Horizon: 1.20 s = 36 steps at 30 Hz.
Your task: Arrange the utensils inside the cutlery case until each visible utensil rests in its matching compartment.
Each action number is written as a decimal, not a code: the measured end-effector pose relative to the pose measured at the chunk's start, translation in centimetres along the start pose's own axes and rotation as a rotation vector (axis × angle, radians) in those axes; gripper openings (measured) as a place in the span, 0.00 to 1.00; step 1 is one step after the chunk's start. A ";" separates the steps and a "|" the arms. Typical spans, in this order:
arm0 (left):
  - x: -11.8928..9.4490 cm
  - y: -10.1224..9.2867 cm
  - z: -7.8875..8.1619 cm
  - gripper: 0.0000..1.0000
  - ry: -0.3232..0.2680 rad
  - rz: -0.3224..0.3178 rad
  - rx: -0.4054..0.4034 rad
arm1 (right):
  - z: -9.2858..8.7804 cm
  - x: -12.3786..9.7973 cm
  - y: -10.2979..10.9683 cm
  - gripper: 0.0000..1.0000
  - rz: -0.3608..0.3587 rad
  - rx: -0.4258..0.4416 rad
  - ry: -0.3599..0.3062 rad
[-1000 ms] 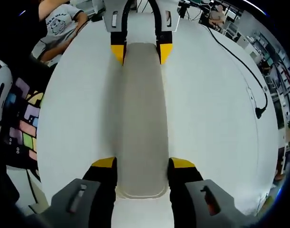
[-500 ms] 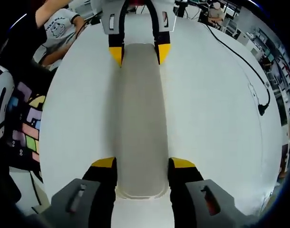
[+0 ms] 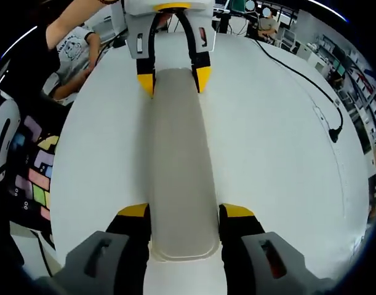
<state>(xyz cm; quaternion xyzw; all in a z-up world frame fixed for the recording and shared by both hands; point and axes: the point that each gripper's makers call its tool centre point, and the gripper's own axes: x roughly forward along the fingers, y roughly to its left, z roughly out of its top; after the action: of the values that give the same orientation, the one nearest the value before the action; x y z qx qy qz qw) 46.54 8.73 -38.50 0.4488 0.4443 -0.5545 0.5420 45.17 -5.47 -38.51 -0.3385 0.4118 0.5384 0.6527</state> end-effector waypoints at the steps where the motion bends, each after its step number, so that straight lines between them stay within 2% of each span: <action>1: 0.0 0.0 0.0 0.45 -0.003 -0.002 -0.001 | 0.0 0.0 0.0 0.45 -0.001 0.002 -0.001; 8: -0.1 0.0 0.0 0.45 -0.028 -0.004 0.000 | 0.1 -0.1 -0.3 0.45 0.017 -0.015 0.010; 10: -0.1 0.0 -0.1 0.46 -0.040 -0.013 -0.007 | 0.3 -0.2 0.1 0.47 0.047 0.054 0.008; 11: -0.2 -0.2 -0.1 0.47 -0.049 -0.020 -0.003 | 0.8 -0.2 0.2 0.49 0.055 0.048 -0.019; 12: -0.2 -0.3 -0.3 0.48 -0.051 -0.024 0.003 | 1.7 -0.5 0.3 0.50 0.058 0.041 -0.087; 14: -0.5 -0.7 -1.4 0.48 0.001 -0.034 -0.046 | 1.6 -1.2 0.6 0.55 0.067 0.046 -0.086; 15: -0.7 -0.6 -1.5 0.47 0.004 -0.034 -0.047 | 1.7 -1.5 0.7 0.56 0.064 0.042 -0.088; 16: -1.3 -0.6 -1.8 0.47 -0.003 -0.030 -0.047 | 1.8 -2.2 0.2 0.57 0.016 0.031 -0.094; 17: -1.8 -0.5 -1.6 0.47 -0.022 -0.022 -0.044 | 1.9 -2.8 0.2 0.58 0.003 0.020 -0.093; 18: -2.6 -0.1 -1.1 0.48 -0.083 0.005 -0.044 | 2.2 -3.6 0.4 0.59 -0.006 0.011 -0.107; 20: -4.2 0.4 -0.7 0.49 -0.161 0.051 -0.089 | 3.0 -5.1 0.5 0.61 -0.042 0.007 -0.154; 21: -4.5 0.5 -0.7 0.51 -0.174 0.058 -0.092 | 3.2 -5.7 0.7 0.61 -0.052 0.005 -0.166; 24: -6.0 0.0 -0.5 0.56 -0.292 0.095 -0.122 | 3.8 -7.2 0.5 0.61 -0.122 0.023 -0.233; 25: -6.1 -0.6 -0.7 0.56 -0.314 0.080 -0.138 | 3.6 -7.6 0.3 0.61 -0.167 0.027 -0.230; 26: -6.1 -1.7 -1.7 0.55 -0.296 0.039 -0.171 | 3.4 -8.0 0.2 0.62 -0.192 0.013 -0.227; 27: -6.2 -2.1 -2.2 0.53 -0.290 0.031 -0.192 | 3.2 -8.8 -0.4 0.63 -0.236 0.029 -0.226; 29: -6.8 -1.7 -2.5 0.52 -0.332 0.084 -0.227 | 3.2 -9.8 -0.9 0.63 -0.286 0.041 -0.249; 31: -7.8 -1.4 -2.3 0.55 -0.404 0.126 -0.261 | 3.6 -11.0 -1.6 0.63 -0.330 0.064 -0.302; 32: -8.4 -1.3 -1.9 0.55 -0.464 0.138 -0.294 | 3.7 -11.3 -1.6 0.63 -0.340 0.069 -0.319; 34: -9.4 -1.1 -1.4 0.54 -0.547 0.161 -0.333 | 3.5 -11.5 -0.8 0.63 -0.332 0.088 -0.347; 35: -9.8 -0.9 -1.3 0.54 -0.582 0.184 -0.346 | 2.9 -11.5 -0.9 0.63 -0.343 0.147 -0.341; 36: -10.1 -0.8 -1.4 0.52 -0.603 0.210 -0.354 | 2.9 -11.6 -0.8 0.63 -0.350 0.153 -0.356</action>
<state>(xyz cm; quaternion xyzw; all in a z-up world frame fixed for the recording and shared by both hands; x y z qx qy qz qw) 45.90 12.11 -28.91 0.2075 0.3049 -0.5178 0.7719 45.56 -7.96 -26.80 -0.2542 0.2650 0.4356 0.8218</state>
